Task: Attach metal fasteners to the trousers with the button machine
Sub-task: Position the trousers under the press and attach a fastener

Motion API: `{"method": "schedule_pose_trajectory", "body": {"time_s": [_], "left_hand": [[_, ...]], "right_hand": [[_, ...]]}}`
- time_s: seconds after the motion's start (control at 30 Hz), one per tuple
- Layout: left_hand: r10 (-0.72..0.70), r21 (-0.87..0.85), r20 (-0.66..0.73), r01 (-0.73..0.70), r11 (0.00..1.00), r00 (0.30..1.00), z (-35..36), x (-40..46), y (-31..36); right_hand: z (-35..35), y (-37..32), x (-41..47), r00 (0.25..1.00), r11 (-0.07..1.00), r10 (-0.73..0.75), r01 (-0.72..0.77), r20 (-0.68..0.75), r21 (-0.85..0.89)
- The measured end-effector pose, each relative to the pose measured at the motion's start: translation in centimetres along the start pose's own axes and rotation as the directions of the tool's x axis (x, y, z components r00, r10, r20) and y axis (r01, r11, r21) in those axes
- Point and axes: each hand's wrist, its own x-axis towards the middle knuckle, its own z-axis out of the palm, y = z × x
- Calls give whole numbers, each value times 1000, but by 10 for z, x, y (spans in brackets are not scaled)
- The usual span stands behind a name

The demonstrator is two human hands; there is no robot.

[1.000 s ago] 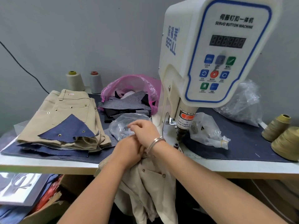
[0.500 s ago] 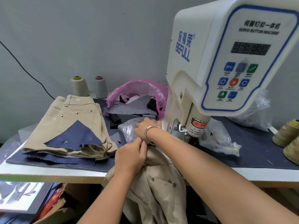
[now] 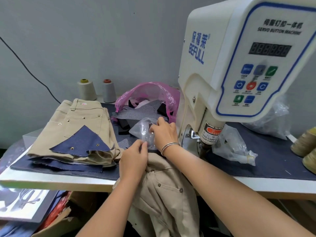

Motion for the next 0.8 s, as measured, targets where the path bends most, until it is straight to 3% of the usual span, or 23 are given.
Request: {"method": "schedule_pose_trajectory", "body": {"time_s": [0.1, 0.23, 0.43, 0.63, 0.8], "left_hand": [[166, -16, -34, -166, 986, 986, -2, -5, 3], [215, 35, 5, -215, 976, 977, -2, -7, 4], [49, 76, -32, -46, 996, 998, 0, -5, 5], [-8, 190, 38, 0, 982, 999, 3, -1, 2], [-31, 238, 67, 14, 971, 997, 7, 2, 1]], "right_hand": [[0, -3, 2, 1000, 1000, -2, 2, 8, 0], [-6, -1, 9, 990, 998, 61, -59, 130, -19], [2, -8, 18, 984, 984, 60, -30, 167, -177], [1, -21, 17, 986, 943, -15, 69, 163, -327], [0, -18, 14, 990, 937, -50, 92, 131, -337]]}}
